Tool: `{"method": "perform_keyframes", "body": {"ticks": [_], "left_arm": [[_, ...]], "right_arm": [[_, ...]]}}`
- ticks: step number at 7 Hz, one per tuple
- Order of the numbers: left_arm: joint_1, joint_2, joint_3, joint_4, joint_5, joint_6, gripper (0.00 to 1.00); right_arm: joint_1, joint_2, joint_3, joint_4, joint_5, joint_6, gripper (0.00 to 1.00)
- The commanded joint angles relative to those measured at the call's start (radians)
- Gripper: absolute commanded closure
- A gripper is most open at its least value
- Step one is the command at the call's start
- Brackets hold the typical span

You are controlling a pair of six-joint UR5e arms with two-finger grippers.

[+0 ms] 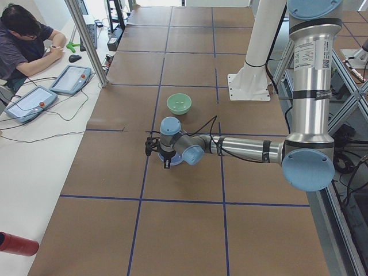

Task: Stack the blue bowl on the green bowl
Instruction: 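Reach the left gripper down to the rim of the light blue bowl, then grip the blue bowl rim with the left gripper and lift it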

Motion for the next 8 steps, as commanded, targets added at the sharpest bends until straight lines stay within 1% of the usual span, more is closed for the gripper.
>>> {"method": "perform_keyframes", "body": {"ticks": [1,2,3,4,5,6,7,8], "left_arm": [[0.0,0.0,-0.005,0.005,-0.041,-0.001,1.0],[-0.003,0.003,-0.025,0.007,-0.084,-0.001,1.0],[-0.006,0.006,-0.066,0.017,-0.085,-0.001,1.0],[-0.01,0.005,-0.127,0.062,-0.085,-0.001,1.0],[-0.015,-0.003,-0.224,0.193,-0.08,-0.007,1.0],[-0.036,-0.017,-0.341,0.355,-0.072,-0.014,1.0],[-0.047,-0.085,-0.408,0.483,-0.069,-0.099,1.0],[-0.034,-0.174,-0.412,0.517,-0.068,-0.247,1.0]], "right_arm": [[0.0,0.0,0.0,0.0,0.0,0.001,0.0],[0.001,0.0,0.0,0.0,0.0,0.0,0.0],[0.0,0.0,0.0,0.0,0.0,0.0,0.0],[0.0,0.0,0.0,0.0,0.0,0.0,0.0],[0.0,0.0,0.0,0.0,0.0,0.001,0.0],[0.0,0.002,0.0,0.0,0.0,0.001,0.0],[0.001,0.0,0.0,0.0,0.0,0.001,0.0],[0.002,0.0,0.0,0.0,0.0,0.001,0.0]]}}
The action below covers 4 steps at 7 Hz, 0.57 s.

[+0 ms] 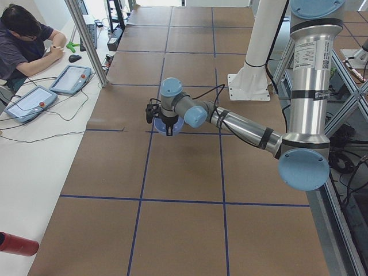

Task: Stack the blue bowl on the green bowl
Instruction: 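Grip the blue bowl rim with the left gripper and lift it, then carry the blue bowl over the pale green bowl and lower it in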

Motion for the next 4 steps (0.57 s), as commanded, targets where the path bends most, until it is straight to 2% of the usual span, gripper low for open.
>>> {"method": "perform_keyframes", "body": {"ticks": [1,2,3,4], "left_arm": [[0.088,-0.148,-0.044,0.094,0.029,-0.29,1.0],[0.178,-0.217,-0.027,0.096,0.095,-0.408,1.0],[0.246,-0.252,-0.012,0.096,0.107,-0.502,1.0],[0.314,-0.271,-0.01,0.093,0.168,-0.57,1.0]], "right_arm": [[-0.001,0.001,0.0,0.0,0.0,-0.001,0.0],[-0.001,0.001,0.0,0.0,0.0,0.0,0.0],[-0.001,0.001,0.0,0.0,0.0,-0.001,0.0],[-0.001,0.0,0.0,0.0,0.0,-0.001,0.0]]}}
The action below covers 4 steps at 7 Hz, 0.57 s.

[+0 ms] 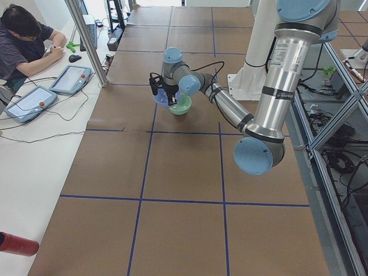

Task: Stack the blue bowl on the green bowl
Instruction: 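Carry the blue bowl over the pale green bowl and lower it in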

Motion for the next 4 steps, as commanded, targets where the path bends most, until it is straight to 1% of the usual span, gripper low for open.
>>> {"method": "perform_keyframes", "body": {"ticks": [1,2,3,4], "left_arm": [[0.116,-0.035,0.007,-0.004,0.065,-0.136,1.0],[0.133,-0.033,0.01,-0.009,0.066,-0.155,1.0],[0.153,-0.033,0.036,-0.012,0.087,-0.165,1.0],[0.165,-0.033,0.077,-0.059,0.106,-0.167,1.0]], "right_arm": [[0.0,-0.001,0.0,0.0,0.0,0.0,0.0],[0.0,-0.001,0.0,0.0,0.0,0.0,0.0],[0.0,-0.001,0.0,0.0,0.0,0.0,0.0],[0.0,-0.001,0.0,0.0,0.0,0.0,0.0]]}}
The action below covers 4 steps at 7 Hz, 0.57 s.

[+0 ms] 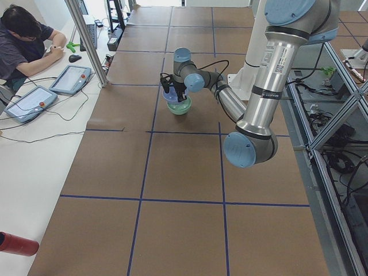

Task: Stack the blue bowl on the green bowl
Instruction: 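Carry the blue bowl over the pale green bowl and lower it in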

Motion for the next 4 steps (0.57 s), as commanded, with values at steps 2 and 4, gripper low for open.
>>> {"method": "perform_keyframes", "body": {"ticks": [2,4], "left_arm": [[0.023,0.003,0.077,-0.105,0.022,-0.008,1.0],[0.035,0.004,0.084,-0.11,0.022,-0.008,1.0]], "right_arm": [[0.0,0.0,0.0,0.0,0.0,0.0,0.0],[0.0,0.0,0.0,0.0,0.0,0.0,0.0]]}}
